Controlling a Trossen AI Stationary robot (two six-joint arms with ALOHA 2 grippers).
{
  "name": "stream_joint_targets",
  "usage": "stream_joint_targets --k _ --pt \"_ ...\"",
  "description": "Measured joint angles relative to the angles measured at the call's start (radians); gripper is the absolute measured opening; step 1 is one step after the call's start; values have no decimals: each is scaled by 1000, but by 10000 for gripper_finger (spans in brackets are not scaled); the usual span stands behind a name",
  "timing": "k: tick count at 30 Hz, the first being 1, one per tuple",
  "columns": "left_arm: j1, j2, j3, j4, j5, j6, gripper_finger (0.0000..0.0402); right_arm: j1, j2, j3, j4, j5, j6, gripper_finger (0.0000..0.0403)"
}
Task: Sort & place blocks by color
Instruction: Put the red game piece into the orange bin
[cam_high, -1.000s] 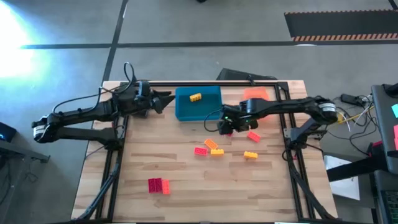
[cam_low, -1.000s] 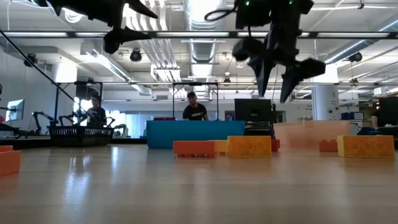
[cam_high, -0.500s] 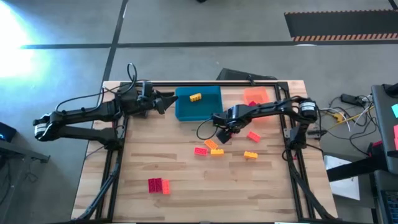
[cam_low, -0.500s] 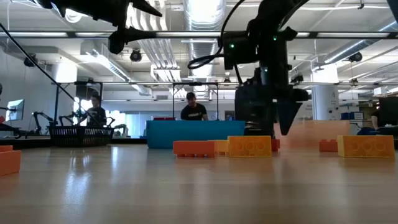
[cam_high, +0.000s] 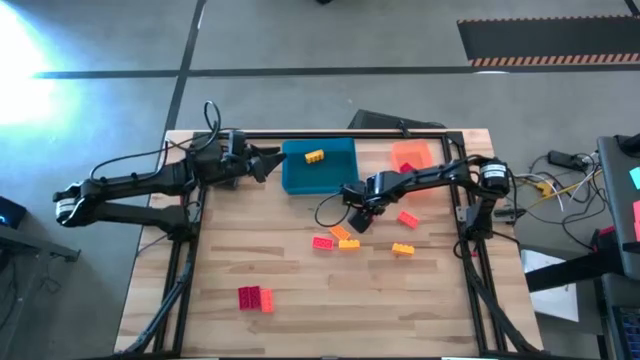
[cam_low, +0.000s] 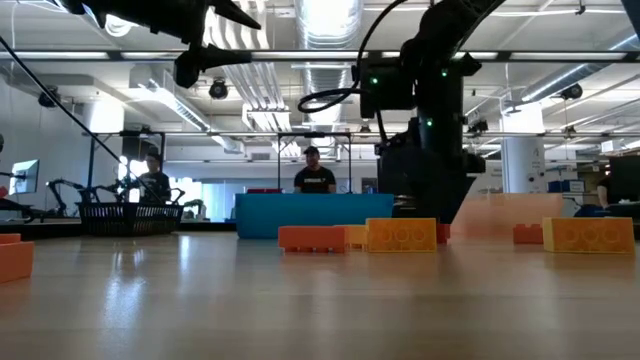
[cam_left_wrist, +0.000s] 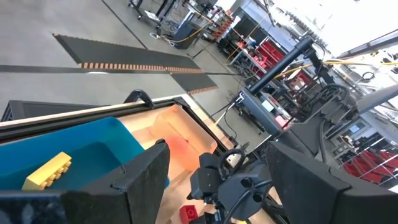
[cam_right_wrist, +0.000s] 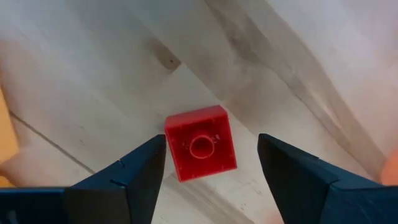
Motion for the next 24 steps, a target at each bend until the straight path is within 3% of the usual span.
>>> stream_joint_targets --k 4,12,18,24 --pt "0 0 0 0 -4 0 251 0 0 -34 15 0 -2 217" --pt "0 0 0 0 -18 0 251 0 -4 -69 41 -18 0 126" --pt "0 0 0 0 -27 -2 251 0 -19 -38 15 -26 -10 126" --pt "0 0 0 0 -35 -3 251 -6 -118 78 -104 -26 -19 126"
